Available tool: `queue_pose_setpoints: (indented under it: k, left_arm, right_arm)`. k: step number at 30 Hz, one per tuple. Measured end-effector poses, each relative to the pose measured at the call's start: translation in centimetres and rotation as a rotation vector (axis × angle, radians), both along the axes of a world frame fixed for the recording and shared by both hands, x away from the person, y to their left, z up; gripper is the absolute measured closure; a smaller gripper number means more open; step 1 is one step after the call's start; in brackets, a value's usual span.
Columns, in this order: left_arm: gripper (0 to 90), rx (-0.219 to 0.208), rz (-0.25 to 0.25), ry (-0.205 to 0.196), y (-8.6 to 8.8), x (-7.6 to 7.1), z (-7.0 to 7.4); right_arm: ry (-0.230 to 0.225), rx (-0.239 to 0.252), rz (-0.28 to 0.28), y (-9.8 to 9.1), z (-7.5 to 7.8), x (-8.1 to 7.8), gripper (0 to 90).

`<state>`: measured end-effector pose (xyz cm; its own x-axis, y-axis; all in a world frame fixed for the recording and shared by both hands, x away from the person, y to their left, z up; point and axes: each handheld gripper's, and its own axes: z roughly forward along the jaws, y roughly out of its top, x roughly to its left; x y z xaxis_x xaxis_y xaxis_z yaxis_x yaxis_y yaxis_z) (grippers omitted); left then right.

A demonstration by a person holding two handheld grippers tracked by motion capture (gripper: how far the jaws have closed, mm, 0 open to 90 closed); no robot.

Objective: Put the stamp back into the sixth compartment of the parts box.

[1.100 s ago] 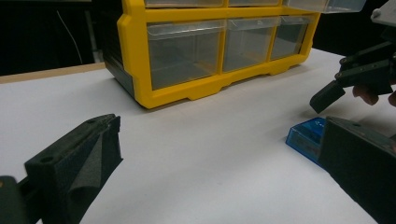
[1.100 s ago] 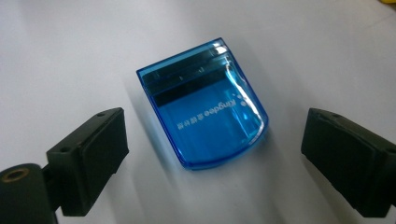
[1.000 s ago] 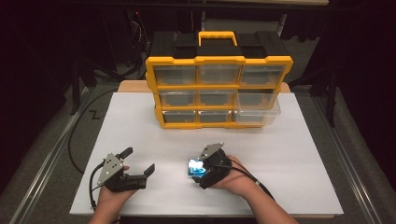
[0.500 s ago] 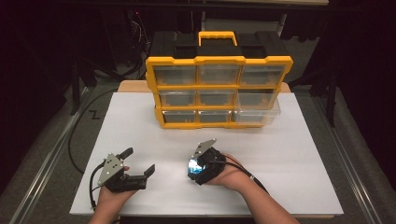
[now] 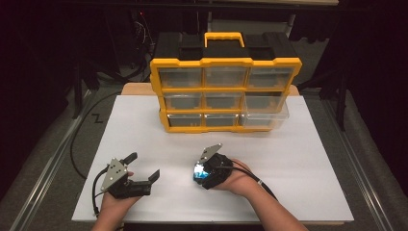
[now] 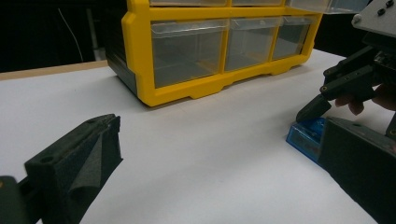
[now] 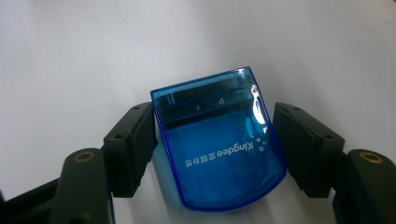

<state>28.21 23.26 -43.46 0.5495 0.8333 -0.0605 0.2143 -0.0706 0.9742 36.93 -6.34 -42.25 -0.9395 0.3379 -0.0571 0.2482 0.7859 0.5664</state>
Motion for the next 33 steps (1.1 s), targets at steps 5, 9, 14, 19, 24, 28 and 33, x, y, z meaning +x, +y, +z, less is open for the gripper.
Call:
queue_pose_setpoints:
  k: [5, 9, 14, 19, 24, 28, 33]
  left_arm:
    - [0.3, 0.003, 0.001, 0.004, 0.06, -0.02, 0.01]
    - [0.3, 0.005, 0.002, 0.001, 0.11, -0.1, 0.04]
    - [0.3, 0.01, -0.003, 0.001, 0.01, -0.12, 0.02]
    - [0.3, 0.014, -0.001, 0.001, -0.07, -0.09, -0.04]
    - [0.3, 0.012, 0.001, 0.0, -0.1, -0.11, -0.02]
    - [0.3, 0.01, 0.005, 0.005, -0.14, 0.04, -0.08]
    - [0.3, 0.009, 0.008, 0.002, -0.14, 0.07, -0.09]
  right_arm:
    - [0.0, -0.009, -0.001, -0.05, -0.05, 0.03, 37.8]
    - [0.004, -0.009, 0.011, -0.13, -0.03, 0.07, 42.4]
    - [0.004, -0.01, 0.019, -0.17, 0.01, 0.06, 43.5]
    - [-0.004, -0.017, 0.018, -0.16, 0.04, -0.04, 43.6]
    - [0.004, -0.013, 0.018, -0.19, 0.05, 0.02, 43.7]
    - [0.001, -0.017, 0.02, -0.16, 0.1, -0.03, 43.7]
    - [0.001, -0.018, 0.019, -0.37, 0.33, -0.06, 43.8]
